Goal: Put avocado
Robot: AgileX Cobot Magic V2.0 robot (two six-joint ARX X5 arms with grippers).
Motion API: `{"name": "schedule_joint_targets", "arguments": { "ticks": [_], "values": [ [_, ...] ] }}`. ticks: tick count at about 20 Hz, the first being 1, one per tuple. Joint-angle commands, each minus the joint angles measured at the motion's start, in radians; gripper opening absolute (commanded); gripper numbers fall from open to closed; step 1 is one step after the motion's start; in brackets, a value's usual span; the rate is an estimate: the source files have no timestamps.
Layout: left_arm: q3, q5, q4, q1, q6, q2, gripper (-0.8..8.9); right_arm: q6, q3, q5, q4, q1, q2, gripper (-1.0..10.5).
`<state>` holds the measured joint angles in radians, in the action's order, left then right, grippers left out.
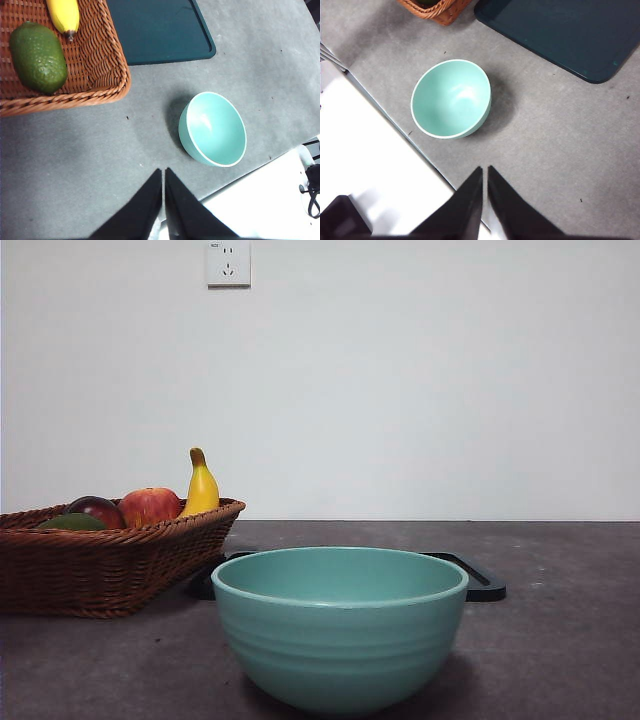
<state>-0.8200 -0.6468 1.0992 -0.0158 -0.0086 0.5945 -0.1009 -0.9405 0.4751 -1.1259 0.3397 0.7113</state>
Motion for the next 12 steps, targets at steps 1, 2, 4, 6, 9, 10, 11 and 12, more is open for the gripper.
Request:
{"name": "schedule_joint_targets", "arguments": {
  "ticks": [1,2,4,6,9,10,11,12],
  "values": [
    [-0.023,-0.004,-0.008,-0.002,0.023,0.005,0.11,-0.012,-0.019,0.000,0.004,0.005,0.007,0.1],
    [-0.023,-0.004,-0.008,-0.002,0.023,0.005,0.39,-0.011,-0.019,0.000,0.004,0.005,0.007,0.1],
    [-0.023,-0.004,-0.007,-0.002,0.023,0.005,1.82,-0.007,-0.019,0.000,0.006,0.005,0.006,1.1],
    [-0.023,-0.004,-0.012,-0.002,0.023,0.005,3.44,0.016,-0.019,-0.001,0.015,0.005,0.006,2.8],
    [-0.023,-0.003,-0.023,-0.002,0.021,0.007,3.82,0.023,-0.019,-0.001,0.023,0.005,0.007,3.9],
    [-0.023,0.005,-0.024,-0.002,0.019,0.009,3.82,0.023,-0.019,-0.001,0.024,0.005,0.007,3.9],
    [-0.023,0.026,-0.030,-0.003,0.018,0.015,3.82,0.024,-0.019,-0.001,0.026,0.005,0.007,3.9],
    [-0.023,0.051,-0.039,-0.005,0.015,0.023,3.82,0.024,-0.019,-0.001,0.026,0.005,0.007,3.9]
  ]
}}
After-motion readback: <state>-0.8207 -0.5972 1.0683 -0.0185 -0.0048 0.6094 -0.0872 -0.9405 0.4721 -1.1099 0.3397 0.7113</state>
